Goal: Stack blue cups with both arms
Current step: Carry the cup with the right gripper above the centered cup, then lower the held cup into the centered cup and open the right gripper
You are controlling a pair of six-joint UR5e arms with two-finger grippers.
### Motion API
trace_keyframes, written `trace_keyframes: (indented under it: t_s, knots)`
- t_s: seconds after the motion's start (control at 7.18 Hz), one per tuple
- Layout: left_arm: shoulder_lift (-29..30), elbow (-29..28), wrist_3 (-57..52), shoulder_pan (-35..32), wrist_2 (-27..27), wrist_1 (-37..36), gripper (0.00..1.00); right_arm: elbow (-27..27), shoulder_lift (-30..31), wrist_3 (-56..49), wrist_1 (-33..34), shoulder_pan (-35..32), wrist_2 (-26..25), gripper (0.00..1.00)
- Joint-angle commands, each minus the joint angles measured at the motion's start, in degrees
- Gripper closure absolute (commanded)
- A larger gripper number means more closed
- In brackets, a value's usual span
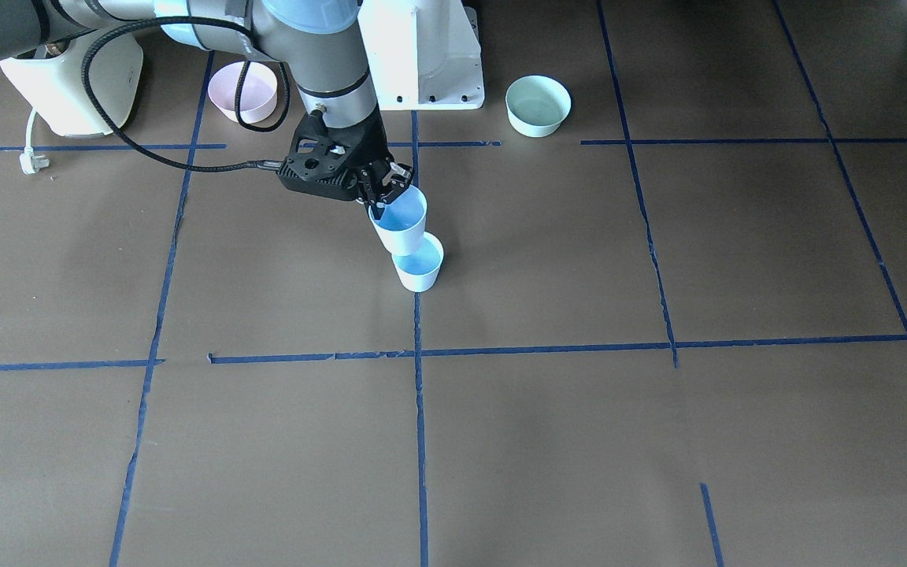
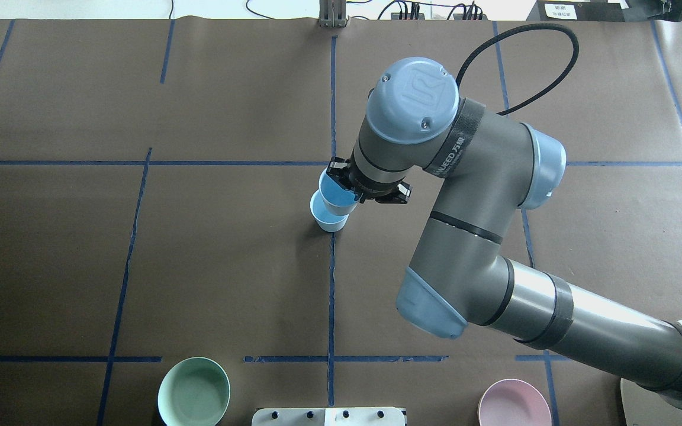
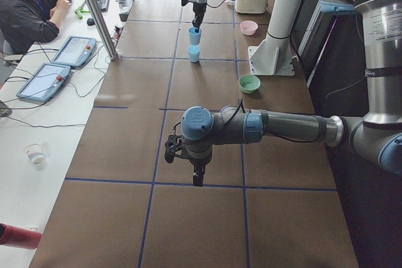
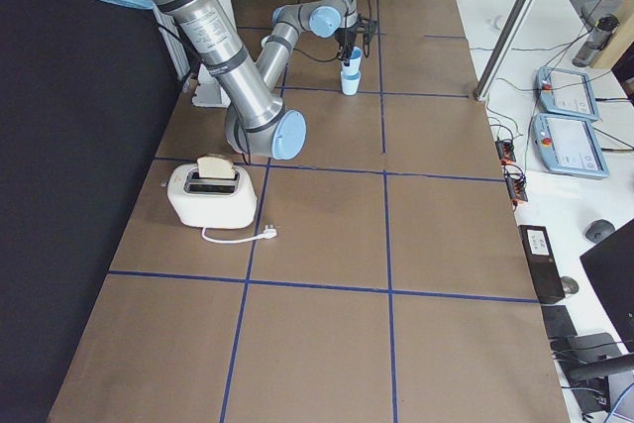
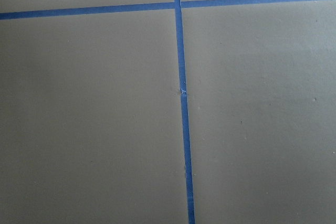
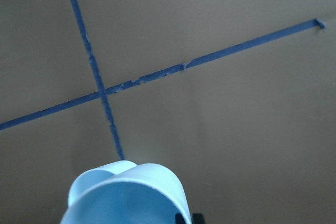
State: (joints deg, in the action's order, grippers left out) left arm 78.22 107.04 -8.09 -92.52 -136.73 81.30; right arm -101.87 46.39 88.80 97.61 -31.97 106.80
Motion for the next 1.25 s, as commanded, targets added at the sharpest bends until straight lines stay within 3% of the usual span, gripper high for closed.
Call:
trace_keyframes:
  t_s: [0.0,0.28,0.56,0.7,0.84,1.11]
  knots:
    - [-0.08,-0.08,0.01,-0.03,-0.38,0.00,0.00,1.14,-0.42,0.77,-0.13,1.38,-2.38,1.00]
    - [-0.09,-0.08,-0.08,-0.03,-0.38,0.00,0.00,4.82,-2.78,0.76,-0.49,1.38,-3.17,1.00]
    - [-0.09,-0.17,-0.08,-0.03,-0.38,0.00,0.00,5.19,-2.89,0.59,-0.49,1.38,-3.17,1.00]
    - [0.00,-0.17,-0.08,-0.03,-0.38,0.00,0.00,5.28,-2.71,0.07,-0.49,1.38,-3.17,0.81]
    - [0.00,-0.26,-0.08,0.05,-0.38,0.00,0.00,5.28,-2.27,-0.29,-0.49,1.99,-3.35,0.01]
    - [0.09,-0.43,0.01,0.06,-0.29,0.00,0.00,4.75,-2.18,-2.30,-0.40,1.74,-2.83,0.00]
